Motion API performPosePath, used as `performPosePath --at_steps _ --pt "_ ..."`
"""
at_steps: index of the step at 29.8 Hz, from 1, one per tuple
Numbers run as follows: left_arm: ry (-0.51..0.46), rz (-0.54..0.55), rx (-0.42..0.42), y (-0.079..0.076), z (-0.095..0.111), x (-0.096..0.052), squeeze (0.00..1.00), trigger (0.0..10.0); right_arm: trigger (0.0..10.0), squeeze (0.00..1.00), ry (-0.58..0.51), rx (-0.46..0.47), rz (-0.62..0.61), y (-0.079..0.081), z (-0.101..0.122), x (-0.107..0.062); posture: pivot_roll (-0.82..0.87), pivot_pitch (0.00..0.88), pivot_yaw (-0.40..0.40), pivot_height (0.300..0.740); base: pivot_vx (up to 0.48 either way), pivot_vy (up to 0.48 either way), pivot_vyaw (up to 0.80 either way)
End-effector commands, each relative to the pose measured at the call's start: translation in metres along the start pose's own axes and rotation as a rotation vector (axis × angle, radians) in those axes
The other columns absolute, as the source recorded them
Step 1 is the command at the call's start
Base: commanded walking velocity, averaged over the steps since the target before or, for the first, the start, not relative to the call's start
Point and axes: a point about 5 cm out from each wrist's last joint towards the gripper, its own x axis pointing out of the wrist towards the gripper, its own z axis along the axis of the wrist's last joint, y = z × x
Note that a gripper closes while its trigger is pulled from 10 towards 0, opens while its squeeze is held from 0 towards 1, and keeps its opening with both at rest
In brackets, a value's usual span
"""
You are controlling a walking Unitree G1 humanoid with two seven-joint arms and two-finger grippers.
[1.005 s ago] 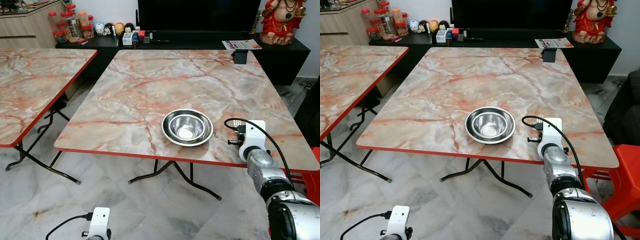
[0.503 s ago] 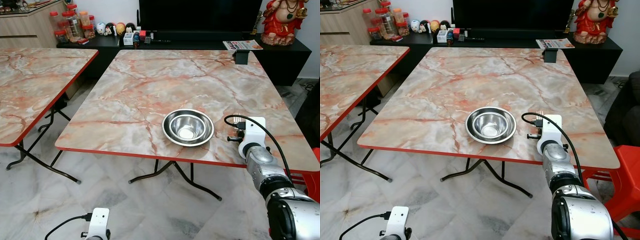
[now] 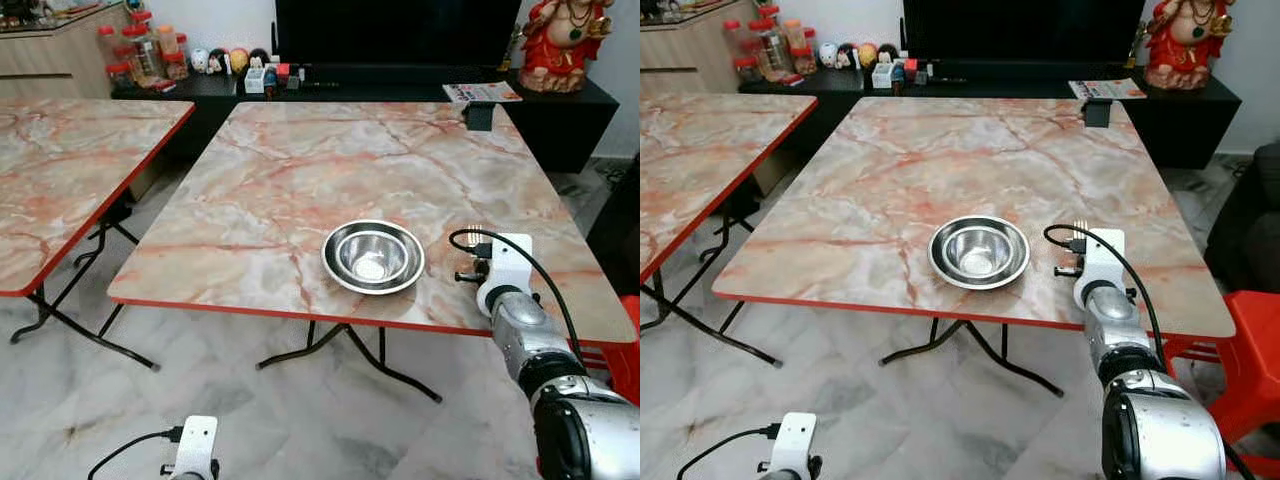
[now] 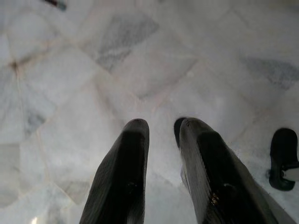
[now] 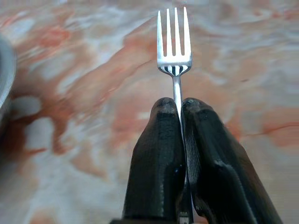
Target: Setting the table
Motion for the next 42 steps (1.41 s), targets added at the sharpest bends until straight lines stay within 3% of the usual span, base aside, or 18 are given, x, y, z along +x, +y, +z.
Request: performPosePath --at_steps 1,5,21,27,42 --pt "-0.002 0.003 0.008 -0.001 0.001 0.0 0.0 10.0 10.0 0.0 -0.017 0.003 -0.01 -0.001 0.007 0.001 -0.08 0.0 0.019 0.74 0.255 -0.401 0.0" --pt "0.002 0.008 -0.011 -0.001 0.0 0.0 0.0 10.0 10.0 0.0 -0.018 0.002 -0.013 -0.002 0.007 0.001 -0.08 0.0 0.019 0.74 0.124 -0.412 0.0" --pt "0.003 0.019 -0.022 0.002 0.0 0.0 0.0 10.0 10.0 0.0 -0.018 0.002 -0.006 0.0 0.006 0.001 -0.08 0.0 0.016 0.74 0.0 0.0 0.0" --pt "0.003 0.03 -0.032 0.006 0.0 0.0 0.0 10.0 10.0 0.0 -0.013 0.015 0.029 0.014 0.003 0.001 -0.08 0.0 0.021 0.74 0.0 0.0 0.0" --pt "0.003 0.057 -0.038 0.018 -0.001 -0.001 0.0 10.0 10.0 0.0 -0.015 0.051 0.036 0.027 0.013 0.003 -0.06 0.0 0.033 0.74 0.0 0.0 0.0"
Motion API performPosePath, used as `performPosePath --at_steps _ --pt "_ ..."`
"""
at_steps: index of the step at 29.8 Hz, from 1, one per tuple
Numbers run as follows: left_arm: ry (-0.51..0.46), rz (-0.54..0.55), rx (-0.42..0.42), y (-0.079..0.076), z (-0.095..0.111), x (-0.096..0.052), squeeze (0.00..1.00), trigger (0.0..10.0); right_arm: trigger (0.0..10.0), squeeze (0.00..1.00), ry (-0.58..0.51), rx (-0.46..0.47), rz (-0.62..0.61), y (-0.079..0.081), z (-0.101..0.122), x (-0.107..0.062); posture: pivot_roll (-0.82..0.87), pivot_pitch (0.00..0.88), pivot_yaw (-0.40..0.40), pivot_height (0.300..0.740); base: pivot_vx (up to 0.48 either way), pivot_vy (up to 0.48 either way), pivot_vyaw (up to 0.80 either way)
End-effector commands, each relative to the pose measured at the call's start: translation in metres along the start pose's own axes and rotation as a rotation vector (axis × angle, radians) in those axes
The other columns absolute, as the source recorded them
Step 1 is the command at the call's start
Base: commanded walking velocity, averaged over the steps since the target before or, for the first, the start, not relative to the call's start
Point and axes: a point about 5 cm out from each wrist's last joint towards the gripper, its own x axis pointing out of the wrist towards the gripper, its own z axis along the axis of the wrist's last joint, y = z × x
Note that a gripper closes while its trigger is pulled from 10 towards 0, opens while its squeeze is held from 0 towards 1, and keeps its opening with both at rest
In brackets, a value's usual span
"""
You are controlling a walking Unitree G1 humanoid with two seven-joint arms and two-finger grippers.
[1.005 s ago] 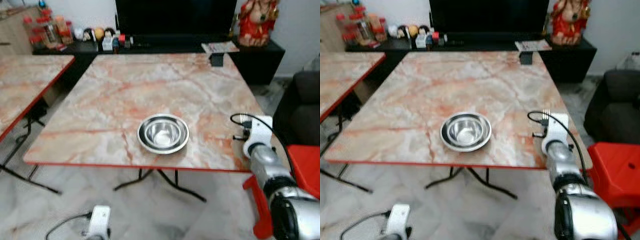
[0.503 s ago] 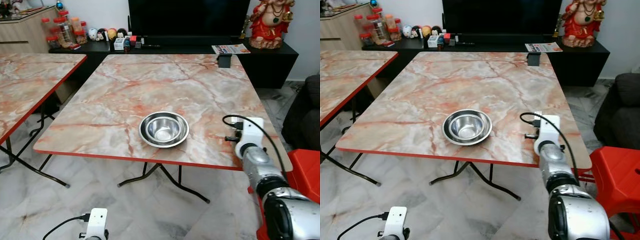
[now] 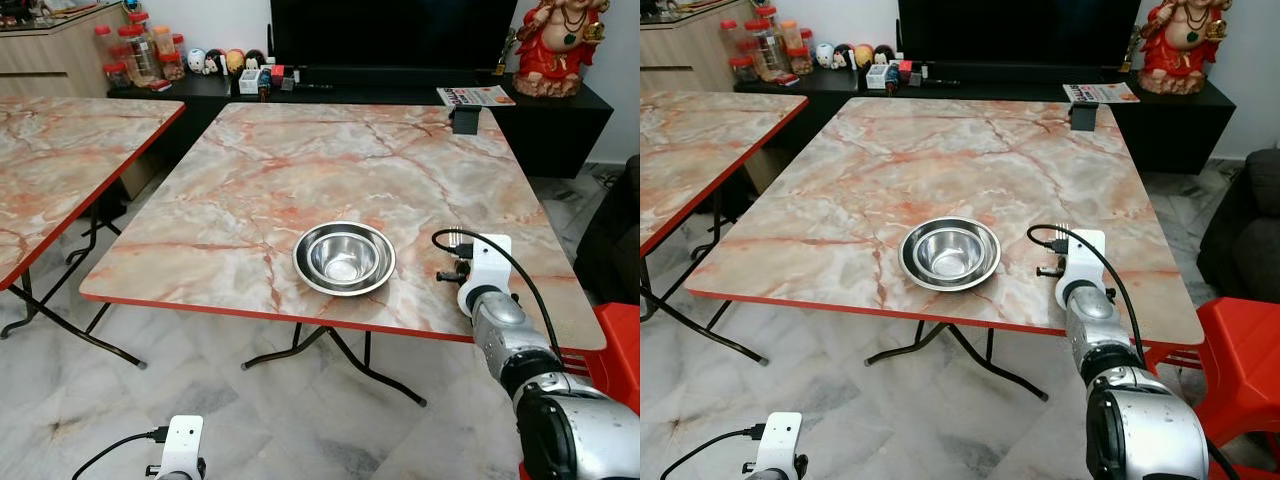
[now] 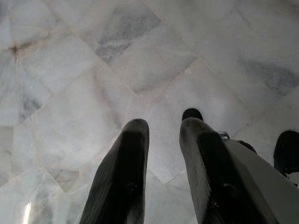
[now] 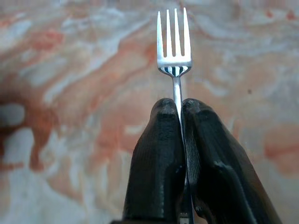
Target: Setting the table
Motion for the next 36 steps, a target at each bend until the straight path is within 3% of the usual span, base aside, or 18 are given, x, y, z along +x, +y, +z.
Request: performPosePath --at_steps 1,36 --pt "0.007 0.014 -0.006 0.005 -0.002 0.0 0.0 10.0 10.0 0.0 -0.006 0.021 -0.001 0.005 0.007 0.001 -0.06 0.0 0.034 0.74 0.0 0.0 0.0" --pt "0.023 -0.004 0.001 0.002 -0.005 -0.001 0.0 10.0 10.0 0.0 0.054 -0.001 -0.052 -0.011 -0.01 -0.002 -0.05 0.0 0.031 0.74 0.0 0.0 0.0"
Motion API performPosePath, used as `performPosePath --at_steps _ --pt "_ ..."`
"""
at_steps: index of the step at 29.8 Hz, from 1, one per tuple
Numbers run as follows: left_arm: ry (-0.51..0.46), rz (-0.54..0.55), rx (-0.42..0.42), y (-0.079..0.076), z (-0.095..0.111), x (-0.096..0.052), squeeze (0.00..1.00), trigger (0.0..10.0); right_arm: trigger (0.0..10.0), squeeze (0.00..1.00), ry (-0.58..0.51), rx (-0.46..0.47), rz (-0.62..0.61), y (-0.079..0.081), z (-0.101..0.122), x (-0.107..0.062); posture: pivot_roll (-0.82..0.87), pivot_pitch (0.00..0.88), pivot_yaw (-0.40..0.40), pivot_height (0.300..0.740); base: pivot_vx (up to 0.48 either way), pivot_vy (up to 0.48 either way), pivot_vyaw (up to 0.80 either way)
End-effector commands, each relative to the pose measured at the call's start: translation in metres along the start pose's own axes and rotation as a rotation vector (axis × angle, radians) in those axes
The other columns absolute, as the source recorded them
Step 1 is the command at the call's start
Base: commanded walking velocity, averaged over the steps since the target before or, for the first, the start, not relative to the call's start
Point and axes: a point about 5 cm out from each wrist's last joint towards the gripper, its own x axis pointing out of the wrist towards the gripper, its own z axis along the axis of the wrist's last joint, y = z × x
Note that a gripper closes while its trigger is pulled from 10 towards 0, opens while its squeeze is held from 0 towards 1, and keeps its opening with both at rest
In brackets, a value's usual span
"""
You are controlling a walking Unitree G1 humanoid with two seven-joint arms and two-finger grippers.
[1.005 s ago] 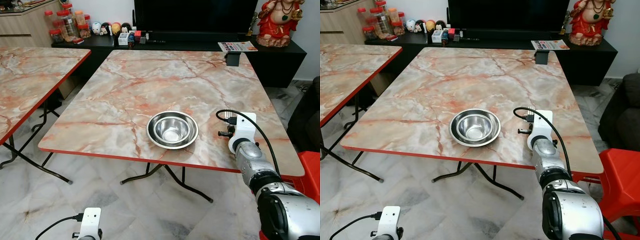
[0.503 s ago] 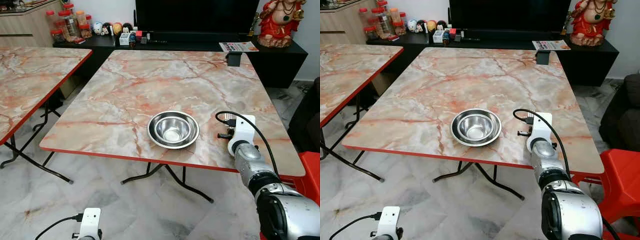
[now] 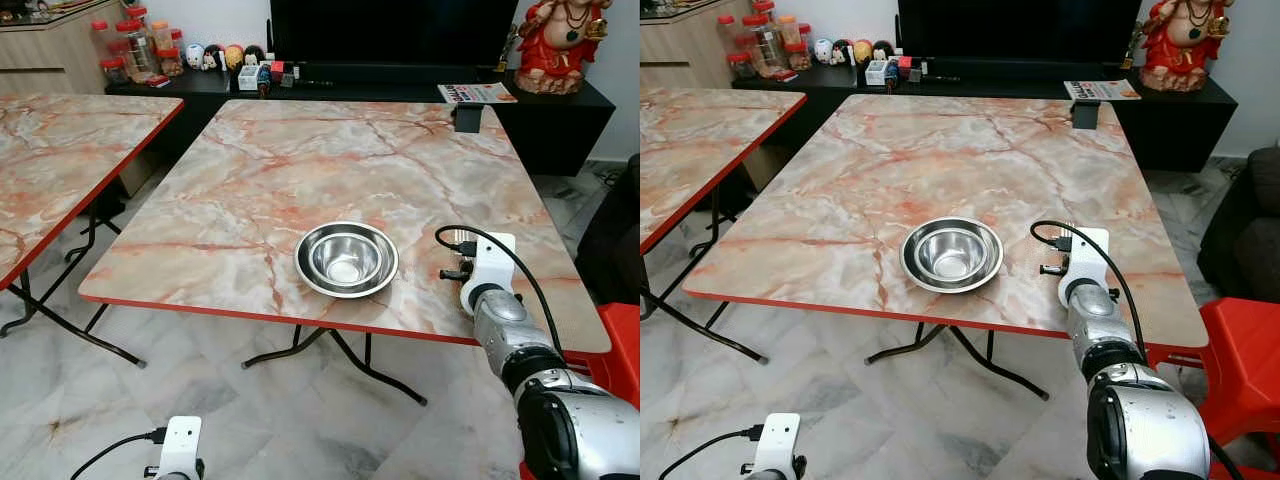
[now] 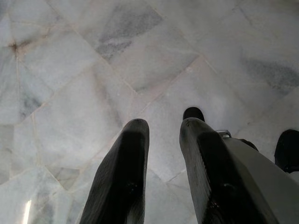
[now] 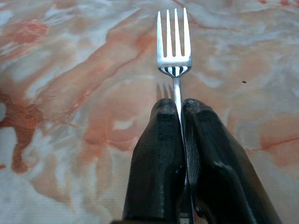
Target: Setting the table
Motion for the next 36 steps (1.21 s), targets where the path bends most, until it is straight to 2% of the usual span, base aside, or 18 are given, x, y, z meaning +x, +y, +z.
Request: performPosePath --at_steps 1,6,7,8,12,13,14,15,16,17,21,28,36 --pt "0.019 -0.003 0.002 0.001 -0.004 0.0 0.0 10.0 10.0 0.0 0.014 -0.004 -0.012 -0.005 -0.003 0.0 -0.05 0.0 0.031 0.74 0.0 0.0 0.0" --pt "0.019 -0.001 0.003 0.001 -0.004 -0.001 0.0 10.0 10.0 0.0 0.016 -0.005 -0.009 -0.004 -0.004 -0.001 -0.05 0.0 0.032 0.74 0.0 0.0 0.0" --pt "0.018 0.001 0.004 0.001 -0.004 -0.001 0.0 10.0 10.0 0.91 0.019 -0.005 0.001 -0.002 -0.006 -0.001 -0.05 0.0 0.029 0.74 0.0 0.0 0.0" --pt "0.018 0.001 0.004 0.002 -0.004 -0.001 0.0 10.0 10.0 1.0 0.021 -0.006 0.005 -0.001 -0.007 -0.001 -0.05 0.0 0.029 0.74 0.0 0.0 0.0" --pt "0.019 0.003 0.003 0.002 -0.004 -0.001 0.0 10.0 10.0 1.0 0.026 -0.012 0.005 -0.001 -0.008 -0.001 -0.05 0.0 0.029 0.74 0.0 0.0 0.0" --pt "0.019 0.004 0.003 0.002 -0.004 -0.001 0.0 10.0 10.0 0.96 0.027 -0.013 0.005 -0.001 -0.009 -0.001 -0.05 0.0 0.028 0.74 0.0 0.0 0.0" --pt "0.019 0.004 0.004 0.002 -0.004 -0.001 0.0 10.0 10.0 0.71 0.029 -0.014 0.007 -0.001 -0.009 -0.001 -0.05 0.0 0.028 0.74 0.0 0.0 0.0" --pt "0.019 0.004 0.004 0.002 -0.004 -0.001 0.0 10.0 10.0 0.32 0.03 -0.015 0.007 -0.001 -0.009 -0.001 -0.05 0.0 0.028 0.74 0.0 0.0 0.0" --pt "0.019 0.004 0.004 0.002 -0.004 -0.001 0.0 10.0 10.0 0.32 0.03 -0.015 0.007 -0.001 -0.009 -0.001 -0.05 0.0 0.028 0.74 0.0 0.0 0.0" --pt "0.019 0.004 0.004 0.002 -0.004 -0.001 0.0 10.0 10.0 0.0 0.032 -0.016 0.007 -0.001 -0.01 -0.001 -0.05 0.0 0.027 0.74 0.0 0.0 0.0" --pt "0.018 0.004 0.003 0.001 -0.004 -0.001 0.0 10.0 10.0 0.0 0.034 -0.017 0.005 -0.001 -0.011 -0.002 -0.05 0.0 0.028 0.74 0.0 0.0 0.0" --pt "0.016 0.003 0.004 0.001 -0.003 0.0 0.0 10.0 10.0 0.0 -0.047 -0.02 -0.014 -0.003 0.002 -0.001 -0.05 0.0 0.03 0.74 0.0 0.0 0.0" --pt "0.011 -0.002 0.001 -0.001 -0.001 0.0 0.0 10.0 10.0 0.0 -0.047 -0.011 -0.026 -0.006 0.0 -0.001 -0.05 0.0 0.027 0.74 0.0 0.0 0.0"
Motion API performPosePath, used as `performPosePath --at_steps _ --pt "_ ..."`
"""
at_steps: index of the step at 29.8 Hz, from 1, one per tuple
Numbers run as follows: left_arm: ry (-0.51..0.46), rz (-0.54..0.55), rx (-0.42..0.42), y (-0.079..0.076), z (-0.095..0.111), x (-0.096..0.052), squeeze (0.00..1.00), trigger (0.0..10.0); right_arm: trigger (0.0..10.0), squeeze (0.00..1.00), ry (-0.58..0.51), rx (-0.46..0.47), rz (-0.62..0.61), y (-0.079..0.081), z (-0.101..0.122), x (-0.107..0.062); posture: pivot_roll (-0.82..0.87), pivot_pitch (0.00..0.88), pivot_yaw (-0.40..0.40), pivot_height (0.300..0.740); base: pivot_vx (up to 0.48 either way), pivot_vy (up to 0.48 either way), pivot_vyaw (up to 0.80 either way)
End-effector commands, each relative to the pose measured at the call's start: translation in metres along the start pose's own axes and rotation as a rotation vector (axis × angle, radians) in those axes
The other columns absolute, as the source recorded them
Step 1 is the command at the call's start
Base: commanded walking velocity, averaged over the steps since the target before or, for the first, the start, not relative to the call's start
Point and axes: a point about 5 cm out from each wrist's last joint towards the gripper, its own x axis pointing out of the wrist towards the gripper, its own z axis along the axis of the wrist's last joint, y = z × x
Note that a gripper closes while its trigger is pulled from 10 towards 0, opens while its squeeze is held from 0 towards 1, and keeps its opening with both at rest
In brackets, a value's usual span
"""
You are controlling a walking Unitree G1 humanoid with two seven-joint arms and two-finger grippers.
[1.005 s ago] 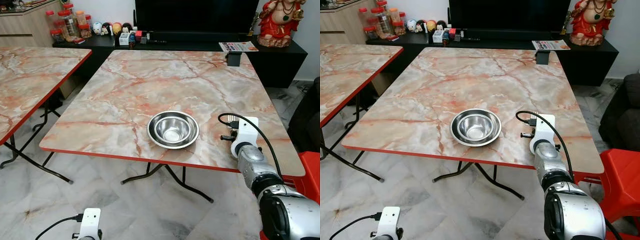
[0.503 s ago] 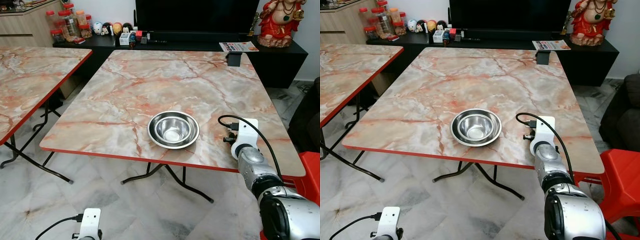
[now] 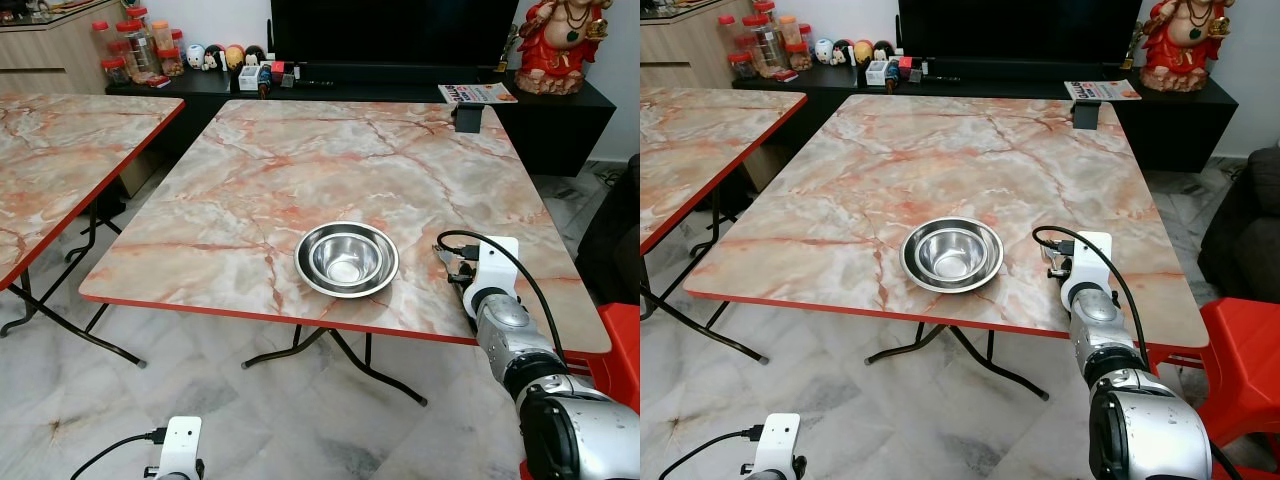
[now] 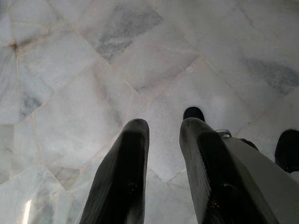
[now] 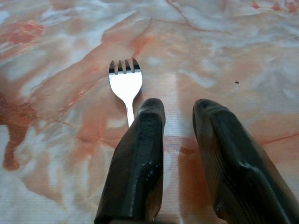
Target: Setting the table
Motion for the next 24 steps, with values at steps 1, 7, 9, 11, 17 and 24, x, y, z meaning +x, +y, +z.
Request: performPosePath --at_steps 1,7,9,11,17,24 --pt "0.01 -0.002 0.0 -0.001 0.0 0.0 0.0 10.0 10.0 0.0 -0.03 0.003 -0.015 -0.002 0.005 0.0 -0.05 0.0 0.027 0.74 0.0 0.0 0.0" --pt "0.005 -0.002 -0.002 -0.001 0.001 0.0 0.0 10.0 10.0 0.0 -0.076 0.027 -0.015 -0.002 0.016 0.001 -0.05 0.0 0.026 0.74 0.0 0.0 0.0" --pt "0.001 0.0 -0.009 0.0 0.001 0.0 0.0 10.0 10.0 0.0 -0.094 0.033 -0.004 0.001 0.018 0.001 -0.05 0.0 0.025 0.74 0.0 0.0 0.0" --pt "-0.003 0.002 -0.013 0.0 0.002 0.0 0.0 10.0 10.0 0.0 -0.115 0.038 0.026 0.005 0.021 0.001 -0.05 0.0 0.025 0.74 0.0 0.0 0.0" --pt "0.0 0.0 -0.009 0.0 0.001 0.0 0.0 10.0 10.0 0.0 -0.114 0.005 0.086 0.013 0.015 0.0 -0.05 0.0 0.026 0.74 0.0 0.0 0.0" --pt "0.002 -0.003 -0.013 -0.001 0.0 0.0 0.0 10.0 10.0 0.0 -0.064 -0.054 0.155 0.015 -0.003 -0.003 -0.05 0.0 0.025 0.74 0.0 0.0 0.0"
